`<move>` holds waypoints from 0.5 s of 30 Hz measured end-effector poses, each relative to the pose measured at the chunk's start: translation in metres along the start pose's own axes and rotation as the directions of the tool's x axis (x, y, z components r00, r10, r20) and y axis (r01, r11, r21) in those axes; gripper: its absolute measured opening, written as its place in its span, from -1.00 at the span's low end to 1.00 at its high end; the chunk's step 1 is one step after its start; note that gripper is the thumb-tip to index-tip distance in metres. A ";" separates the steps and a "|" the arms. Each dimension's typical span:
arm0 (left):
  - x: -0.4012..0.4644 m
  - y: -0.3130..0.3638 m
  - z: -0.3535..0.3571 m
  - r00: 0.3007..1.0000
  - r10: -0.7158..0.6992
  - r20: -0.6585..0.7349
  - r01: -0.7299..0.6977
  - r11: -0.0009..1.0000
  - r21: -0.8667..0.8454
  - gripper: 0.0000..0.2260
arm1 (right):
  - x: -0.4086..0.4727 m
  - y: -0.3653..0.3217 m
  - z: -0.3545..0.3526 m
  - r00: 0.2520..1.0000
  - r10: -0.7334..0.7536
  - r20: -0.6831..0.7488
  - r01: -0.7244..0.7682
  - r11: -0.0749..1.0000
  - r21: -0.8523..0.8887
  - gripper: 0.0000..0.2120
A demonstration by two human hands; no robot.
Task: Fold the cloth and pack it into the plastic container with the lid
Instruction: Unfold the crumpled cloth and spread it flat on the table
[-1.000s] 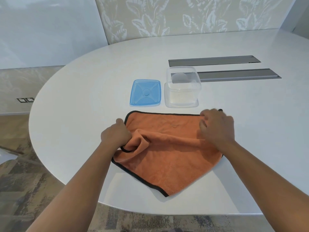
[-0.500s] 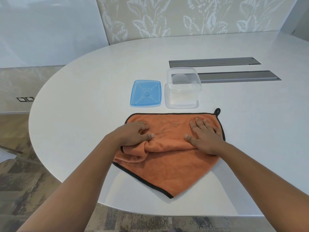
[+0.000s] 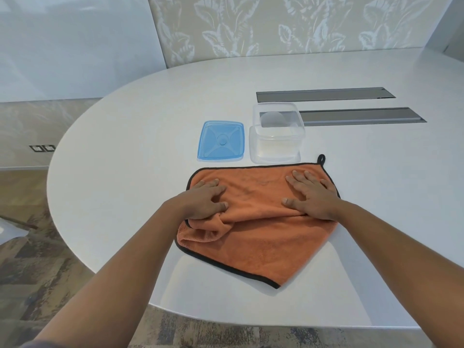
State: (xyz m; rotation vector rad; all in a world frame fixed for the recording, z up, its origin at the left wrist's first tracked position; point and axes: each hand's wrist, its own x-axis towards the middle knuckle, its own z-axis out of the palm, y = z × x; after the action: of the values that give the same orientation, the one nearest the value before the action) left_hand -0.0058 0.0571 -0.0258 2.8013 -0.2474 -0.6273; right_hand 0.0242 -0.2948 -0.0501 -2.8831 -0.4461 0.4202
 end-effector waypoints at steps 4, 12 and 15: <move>0.000 0.000 -0.006 1.000 0.015 -0.011 -0.015 1.000 -0.022 -0.38 | 0.000 -0.002 0.001 0.999 -0.004 -0.049 0.004 1.000 -0.011 -0.04; -0.046 0.072 -0.002 0.857 0.338 -0.390 -0.320 0.941 0.111 -0.69 | 0.001 -0.011 -0.003 0.998 0.021 -0.065 -0.021 1.000 -0.009 -0.07; -0.055 0.096 0.015 0.838 0.496 -0.229 -0.482 0.868 0.117 -0.71 | 0.004 -0.025 -0.005 0.990 -0.041 -0.138 0.041 0.999 -0.007 -0.26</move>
State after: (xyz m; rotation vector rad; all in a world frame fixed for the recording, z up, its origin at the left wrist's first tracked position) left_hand -0.0719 -0.0248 0.0107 2.6593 -0.9029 -0.1399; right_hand 0.0223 -0.2706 -0.0404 -2.8774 -0.4818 0.2119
